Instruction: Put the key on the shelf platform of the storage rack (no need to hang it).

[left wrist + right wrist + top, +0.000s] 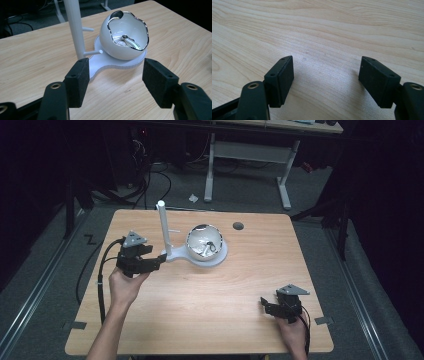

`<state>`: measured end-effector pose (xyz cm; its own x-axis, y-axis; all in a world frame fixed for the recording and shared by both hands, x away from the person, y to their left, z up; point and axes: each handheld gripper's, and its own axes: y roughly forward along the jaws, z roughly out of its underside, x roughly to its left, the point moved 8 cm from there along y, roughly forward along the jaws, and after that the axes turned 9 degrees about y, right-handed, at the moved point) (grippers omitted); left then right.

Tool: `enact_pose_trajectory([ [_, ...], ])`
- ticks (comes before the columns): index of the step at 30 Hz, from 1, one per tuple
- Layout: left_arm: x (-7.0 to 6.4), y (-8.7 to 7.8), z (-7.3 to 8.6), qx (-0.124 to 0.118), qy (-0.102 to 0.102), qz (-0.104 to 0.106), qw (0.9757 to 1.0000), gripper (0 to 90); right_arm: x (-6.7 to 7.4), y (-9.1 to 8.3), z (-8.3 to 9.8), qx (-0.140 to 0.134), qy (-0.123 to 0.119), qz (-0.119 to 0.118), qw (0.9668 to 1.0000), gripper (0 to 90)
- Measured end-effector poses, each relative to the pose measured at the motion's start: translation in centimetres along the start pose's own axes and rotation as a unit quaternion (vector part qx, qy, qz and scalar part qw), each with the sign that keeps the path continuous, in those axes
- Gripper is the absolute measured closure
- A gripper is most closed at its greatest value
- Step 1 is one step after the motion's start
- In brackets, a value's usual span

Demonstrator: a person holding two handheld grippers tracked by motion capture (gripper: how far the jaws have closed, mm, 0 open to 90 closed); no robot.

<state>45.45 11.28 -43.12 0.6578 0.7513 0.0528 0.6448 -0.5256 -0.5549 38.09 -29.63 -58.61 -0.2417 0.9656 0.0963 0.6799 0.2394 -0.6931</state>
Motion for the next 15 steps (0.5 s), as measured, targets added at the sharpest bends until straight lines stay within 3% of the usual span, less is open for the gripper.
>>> enact_pose_trajectory([
  [15, 1.0, -2.8, 2.2, -0.023, -0.022, -0.028, 0.9991, 39.5, 0.0, 0.0, 0.0, 0.000, 0.000, 0.000, 1.0000, 28.6],
])
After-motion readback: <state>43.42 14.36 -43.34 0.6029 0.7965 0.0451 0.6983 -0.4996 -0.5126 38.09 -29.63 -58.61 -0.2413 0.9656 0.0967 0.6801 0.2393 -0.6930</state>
